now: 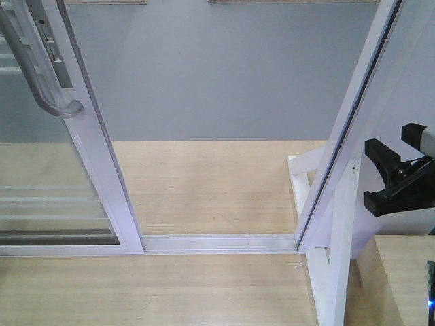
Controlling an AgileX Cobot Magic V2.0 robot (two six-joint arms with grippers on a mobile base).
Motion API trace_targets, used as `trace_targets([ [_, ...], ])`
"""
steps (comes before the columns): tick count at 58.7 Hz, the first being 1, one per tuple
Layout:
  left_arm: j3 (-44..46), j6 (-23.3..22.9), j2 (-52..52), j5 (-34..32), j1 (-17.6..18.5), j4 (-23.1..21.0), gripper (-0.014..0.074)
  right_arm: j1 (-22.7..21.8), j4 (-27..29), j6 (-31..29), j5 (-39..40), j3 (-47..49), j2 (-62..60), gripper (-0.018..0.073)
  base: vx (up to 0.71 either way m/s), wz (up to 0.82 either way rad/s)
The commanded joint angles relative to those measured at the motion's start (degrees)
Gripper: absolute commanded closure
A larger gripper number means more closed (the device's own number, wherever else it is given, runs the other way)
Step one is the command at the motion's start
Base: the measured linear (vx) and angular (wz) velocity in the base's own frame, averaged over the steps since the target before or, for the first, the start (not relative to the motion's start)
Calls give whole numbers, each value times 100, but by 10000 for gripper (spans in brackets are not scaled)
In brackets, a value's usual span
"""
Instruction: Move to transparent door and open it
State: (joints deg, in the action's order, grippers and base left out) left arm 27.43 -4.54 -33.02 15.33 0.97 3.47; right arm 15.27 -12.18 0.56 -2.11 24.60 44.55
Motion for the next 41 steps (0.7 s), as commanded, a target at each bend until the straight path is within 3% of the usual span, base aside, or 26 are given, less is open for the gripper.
trace_targets([
  [1, 96, -47, 140, -369, 26, -55, 237, -40, -17, -56, 441, 171, -20, 173, 0, 0],
  [12, -627, -42, 907, -725, 26, 25, 300, -40, -17, -56, 433, 171, -20, 173, 0, 0],
  [24, -2171, -42, 2520, -1368, 26, 49, 603, -40, -17, -56, 443, 171, -20, 173, 0, 0],
  [32, -2997, -48, 3517, -1533, 31, 28, 605, -40, -17, -56, 443, 171, -20, 173, 0, 0],
  [34, -3142, -53, 3463, -1826, 25, -15, 603, -40, -17, -56, 461, 171, -20, 173, 0, 0],
  [41, -3084, -55, 3444, -1571, 26, -21, 603, -40, -17, -56, 374, 171, -20, 173, 0, 0],
])
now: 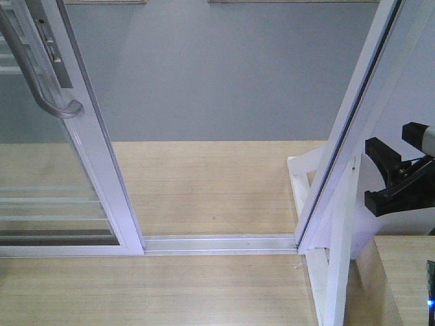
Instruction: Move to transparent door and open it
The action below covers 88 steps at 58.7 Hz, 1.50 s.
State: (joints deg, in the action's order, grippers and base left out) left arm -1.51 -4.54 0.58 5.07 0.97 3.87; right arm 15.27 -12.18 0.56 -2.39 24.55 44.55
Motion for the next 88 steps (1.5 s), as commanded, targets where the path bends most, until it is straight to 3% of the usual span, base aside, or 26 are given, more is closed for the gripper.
trace_targets([
  [1, -190, -55, 84, -553, 26, -67, 603, -40, -17, -56, 395, 176, -20, 173, 0, -1],
  [39, -184, -55, 69, -548, 26, -41, 603, -35, -50, -56, 322, 96, -101, 177, 0, 0],
  [46, -184, -55, 69, -549, 26, -41, 602, -466, 286, -212, 157, -62, -699, 263, 0, 0],
  [51, -184, -55, 69, -549, 26, -41, 603, -1040, 758, -255, 318, -383, -1306, 400, 0, 0],
  [57, -184, -55, 69, -549, 26, -41, 602, -1665, 864, -255, 556, -871, -2134, 576, 0, 0],
  [63, -184, -55, 69, -549, 26, -41, 602, -1986, 706, -255, 602, -1464, -2885, 571, 0, 0],
  [74, -184, -55, 69, -549, 26, -41, 602, -1960, 734, 190, 956, -2766, -4023, 570, 0, 0],
  [79, -184, -55, 69, -549, 26, -41, 602, -1942, 687, 273, 53, -2722, -4657, 570, 0, 0],
  [88, -184, -55, 72, -549, 26, -41, 602, -1900, 782, 134, -30, -2717, -4611, 568, 0, 0],
])
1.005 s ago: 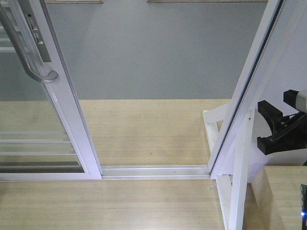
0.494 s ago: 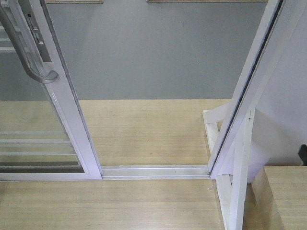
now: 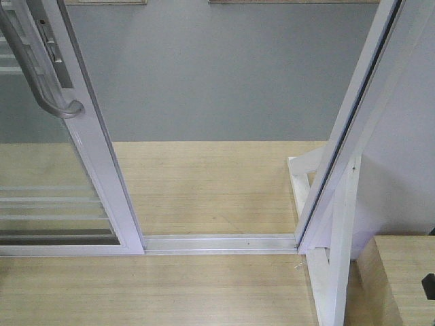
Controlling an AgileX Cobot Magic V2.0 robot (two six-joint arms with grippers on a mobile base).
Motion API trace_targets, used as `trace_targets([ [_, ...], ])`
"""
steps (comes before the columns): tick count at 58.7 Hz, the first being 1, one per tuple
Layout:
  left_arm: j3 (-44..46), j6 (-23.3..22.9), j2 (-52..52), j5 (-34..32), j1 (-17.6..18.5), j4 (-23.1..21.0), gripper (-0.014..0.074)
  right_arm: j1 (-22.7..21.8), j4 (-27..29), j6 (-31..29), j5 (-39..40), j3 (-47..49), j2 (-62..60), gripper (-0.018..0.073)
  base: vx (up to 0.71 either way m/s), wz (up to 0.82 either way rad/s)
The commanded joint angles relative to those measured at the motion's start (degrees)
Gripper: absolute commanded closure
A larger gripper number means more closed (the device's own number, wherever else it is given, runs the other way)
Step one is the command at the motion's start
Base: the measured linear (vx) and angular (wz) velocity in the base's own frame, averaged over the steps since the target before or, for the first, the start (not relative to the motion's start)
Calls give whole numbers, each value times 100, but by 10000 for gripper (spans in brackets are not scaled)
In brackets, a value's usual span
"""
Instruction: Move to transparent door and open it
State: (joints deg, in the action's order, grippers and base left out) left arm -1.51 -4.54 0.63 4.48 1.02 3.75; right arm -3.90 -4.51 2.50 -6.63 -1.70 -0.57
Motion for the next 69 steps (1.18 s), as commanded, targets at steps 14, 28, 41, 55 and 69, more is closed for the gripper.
trace_targets([
  [14, -184, -55, 67, -488, 21, -29, 602, 5, 8, -60, 371, -81, -79, 567, 0, 0],
  [28, -184, -55, 67, -488, 21, -29, 602, 5, 8, -60, 367, -81, -79, 567, 0, 0],
  [41, -184, -55, 67, -488, 21, -29, 602, 5, 8, -60, 367, -81, -79, 567, 0, 0],
  [55, -184, -55, 67, -488, 21, -29, 602, 5, 8, -78, 367, -81, -79, 567, 0, 0],
  [69, -184, -55, 67, -488, 21, -29, 602, 5, 8, -79, 377, -81, -79, 567, 0, 0],
])
